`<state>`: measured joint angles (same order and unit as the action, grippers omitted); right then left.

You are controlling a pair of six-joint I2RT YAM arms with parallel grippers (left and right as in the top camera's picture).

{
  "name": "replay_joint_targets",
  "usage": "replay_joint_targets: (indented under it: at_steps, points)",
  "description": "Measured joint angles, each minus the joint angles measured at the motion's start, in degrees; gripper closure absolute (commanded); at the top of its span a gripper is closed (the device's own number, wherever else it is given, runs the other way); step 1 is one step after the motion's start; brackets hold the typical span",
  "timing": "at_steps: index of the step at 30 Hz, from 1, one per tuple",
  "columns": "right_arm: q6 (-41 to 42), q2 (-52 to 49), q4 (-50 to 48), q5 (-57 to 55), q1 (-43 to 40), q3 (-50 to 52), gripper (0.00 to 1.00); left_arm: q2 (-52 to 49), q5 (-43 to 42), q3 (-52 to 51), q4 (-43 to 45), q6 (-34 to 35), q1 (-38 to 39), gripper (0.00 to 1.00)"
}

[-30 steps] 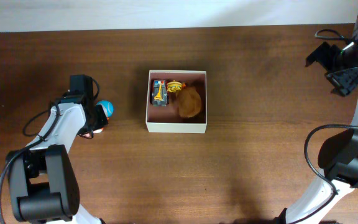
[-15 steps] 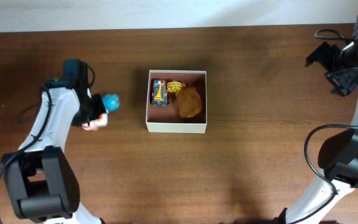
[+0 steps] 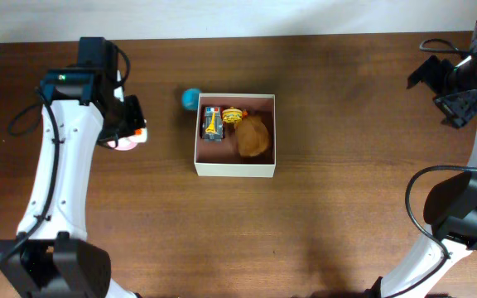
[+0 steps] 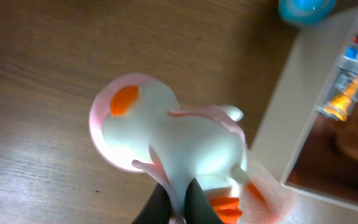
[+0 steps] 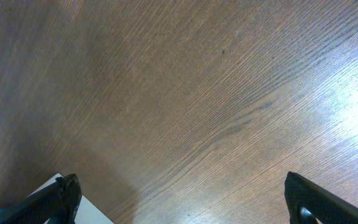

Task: Pack container
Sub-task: 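Carry the duck with the left gripper and lower it into the box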

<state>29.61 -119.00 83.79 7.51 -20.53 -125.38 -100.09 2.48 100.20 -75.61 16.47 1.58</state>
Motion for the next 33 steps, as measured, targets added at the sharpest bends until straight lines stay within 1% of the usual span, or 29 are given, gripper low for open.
replay_joint_targets:
  at_steps: [5, 10, 16, 20, 23, 26, 33]
  points:
    - [-0.02, 0.00, 0.00, 0.00, 0.00, 0.00, 0.01, 1.77, -0.81, 0.00, -1.05, -0.02, 4.46, 0.98]
    - [0.00, 0.00, 0.00, 0.00, 0.00, 0.00, 0.01, 2.23, -1.68, 0.00, -0.76, -0.02, 12.04, 0.98]
    - [-0.04, 0.00, 0.00, 0.00, 0.00, 0.00, 0.01, 2.23, -1.97, 0.00, 4.28, 0.02, 22.45, 0.98]
    - [-0.02, 0.00, 0.00, 0.00, 0.00, -0.02, 0.01, 2.21, 0.07, 0.00, 6.80, 0.02, 27.71, 0.98]
    - [0.00, 0.00, 0.00, 0.00, 0.00, 0.00, 0.01, 1.79, 1.51, 0.00, 7.61, 0.04, 29.38, 0.98]
    - [0.00, 0.00, 0.00, 0.00, 0.00, 0.00, 0.01, 0.22, 2.45, 0.07, 7.78, 0.04, 29.49, 0.98]
    - [-0.02, 0.00, 0.00, 0.00, 0.00, -0.02, 0.01, -8.02, 3.54, 0.11, 8.98, 0.04, 29.44, 0.98]
